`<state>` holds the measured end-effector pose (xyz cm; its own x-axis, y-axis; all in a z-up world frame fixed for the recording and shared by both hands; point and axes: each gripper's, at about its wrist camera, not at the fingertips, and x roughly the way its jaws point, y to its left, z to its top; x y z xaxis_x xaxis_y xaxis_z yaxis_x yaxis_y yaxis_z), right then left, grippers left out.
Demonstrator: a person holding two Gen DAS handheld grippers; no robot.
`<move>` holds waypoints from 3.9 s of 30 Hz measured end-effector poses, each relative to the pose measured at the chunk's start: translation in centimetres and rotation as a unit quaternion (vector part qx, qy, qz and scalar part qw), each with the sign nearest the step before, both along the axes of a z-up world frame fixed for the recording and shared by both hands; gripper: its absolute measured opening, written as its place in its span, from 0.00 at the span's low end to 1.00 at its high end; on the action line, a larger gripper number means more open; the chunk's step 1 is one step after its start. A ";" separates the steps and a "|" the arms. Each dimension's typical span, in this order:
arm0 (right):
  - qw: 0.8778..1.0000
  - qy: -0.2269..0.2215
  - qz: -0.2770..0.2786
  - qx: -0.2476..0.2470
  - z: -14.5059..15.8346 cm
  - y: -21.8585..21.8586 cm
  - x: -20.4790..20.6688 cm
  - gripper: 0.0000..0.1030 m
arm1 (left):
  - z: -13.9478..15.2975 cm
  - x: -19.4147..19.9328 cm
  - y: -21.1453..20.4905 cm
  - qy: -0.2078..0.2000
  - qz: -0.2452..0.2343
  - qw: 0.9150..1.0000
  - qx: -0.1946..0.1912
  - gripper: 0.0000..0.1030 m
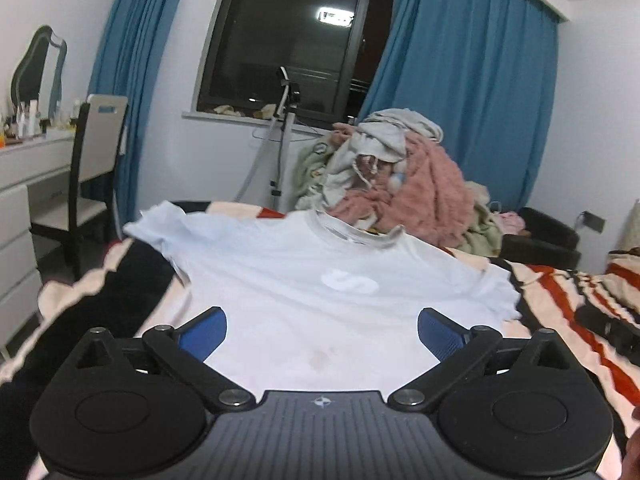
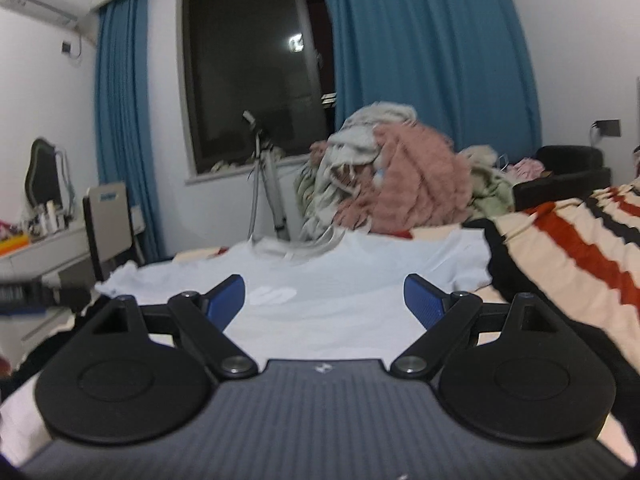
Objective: Fold clothes
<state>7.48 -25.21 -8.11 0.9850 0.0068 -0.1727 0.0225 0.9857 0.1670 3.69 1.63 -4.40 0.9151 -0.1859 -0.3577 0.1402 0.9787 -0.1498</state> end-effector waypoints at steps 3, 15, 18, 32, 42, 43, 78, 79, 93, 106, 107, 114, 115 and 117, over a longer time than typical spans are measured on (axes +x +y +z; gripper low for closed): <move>1.000 -0.001 -0.007 0.007 0.5 -0.4 -0.9 0.85 | -1.0 -0.6 0.1 -0.007 0.000 1.000 0.015 0.99; 1.000 0.011 -0.012 0.005 0.0 -0.2 -0.4 0.85 | -2.3 1.7 3.5 0.018 0.030 0.999 -0.041 1.00; 1.000 0.017 -0.011 0.016 -0.3 -0.4 0.3 0.85 | -2.6 1.9 3.2 0.021 0.029 0.999 -0.031 1.00; 0.920 0.070 -0.095 0.375 -8.6 -14.5 10.3 0.83 | -5.6 3.6 0.7 0.059 0.013 0.998 -0.005 1.00; 0.882 0.059 -0.078 0.461 -15.7 -20.8 21.2 0.70 | -8.5 7.1 0.1 0.072 -0.004 0.997 -0.022 1.00; 0.880 0.049 -0.075 0.466 -16.2 -21.3 22.3 0.70 | -8.8 7.5 0.1 0.074 -0.004 0.997 -0.028 1.00; 0.979 0.059 -0.064 -0.182 1.9 9.4 41.6 0.08 | -5.0 11.8 8.9 -0.005 0.124 0.992 -0.011 1.00; 0.978 0.066 -0.053 -0.188 1.0 11.0 42.1 0.08 | -5.3 12.3 9.3 -0.002 0.129 0.992 -0.010 1.00; 0.988 0.090 0.075 -0.104 -0.3 13.4 37.8 0.88 | -8.3 15.2 11.1 0.031 0.136 0.990 -0.031 1.00; 0.996 0.047 0.066 -0.042 4.8 7.2 6.4 0.88 | -5.9 9.6 6.8 0.024 0.078 0.996 -0.024 0.99; 0.996 0.045 0.058 -0.041 4.5 6.9 4.1 0.88 | -5.7 8.8 6.2 0.023 0.073 0.997 -0.017 0.99; 0.998 0.051 0.045 -0.010 2.4 5.2 -5.4 0.88 | -3.5 3.2 3.0 0.024 0.032 0.999 0.004 0.98; 0.998 0.052 0.047 -0.007 2.5 4.9 -5.7 0.88 | -3.1 2.4 2.6 0.019 0.030 0.999 0.008 0.98; 0.998 0.056 0.038 -0.002 2.7 4.2 -6.1 0.88 | -2.8 1.2 1.9 0.013 0.025 1.000 0.009 0.98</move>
